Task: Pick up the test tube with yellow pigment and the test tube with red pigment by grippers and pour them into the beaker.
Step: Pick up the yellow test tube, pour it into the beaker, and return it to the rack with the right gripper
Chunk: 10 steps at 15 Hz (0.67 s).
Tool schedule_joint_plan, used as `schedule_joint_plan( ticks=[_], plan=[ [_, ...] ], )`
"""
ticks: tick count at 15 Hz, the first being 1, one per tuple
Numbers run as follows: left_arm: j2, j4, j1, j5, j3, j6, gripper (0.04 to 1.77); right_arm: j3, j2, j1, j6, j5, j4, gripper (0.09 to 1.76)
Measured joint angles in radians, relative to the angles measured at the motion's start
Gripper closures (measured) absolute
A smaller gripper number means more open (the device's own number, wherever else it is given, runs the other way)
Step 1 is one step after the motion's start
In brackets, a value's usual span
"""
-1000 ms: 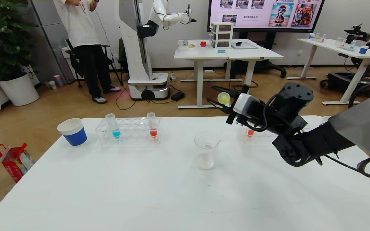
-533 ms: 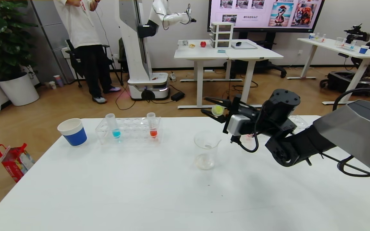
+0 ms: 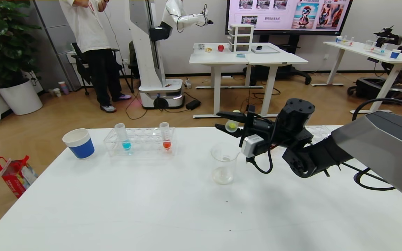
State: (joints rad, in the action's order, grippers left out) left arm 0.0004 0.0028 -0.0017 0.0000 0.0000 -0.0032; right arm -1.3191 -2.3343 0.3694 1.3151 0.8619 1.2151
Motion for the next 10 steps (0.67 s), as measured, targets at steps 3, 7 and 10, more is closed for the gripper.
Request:
schedule_joint_plan(
  ticks=[3,7,10],
  plan=[
    [0.000,0.000,0.000,0.000,0.000,0.000,0.06,-0.006,0.001,-0.001,0.090,0.008,-0.048,1.31],
    [0.000,0.000,0.000,0.000,0.000,0.000,0.06,-0.031,0.003,-0.003,0.162,0.009,-0.075,1.31],
    [0.000,0.000,0.000,0.000,0.000,0.000,0.06,-0.040,0.001,-0.008,0.203,0.008,-0.077,1.31]
  ],
)
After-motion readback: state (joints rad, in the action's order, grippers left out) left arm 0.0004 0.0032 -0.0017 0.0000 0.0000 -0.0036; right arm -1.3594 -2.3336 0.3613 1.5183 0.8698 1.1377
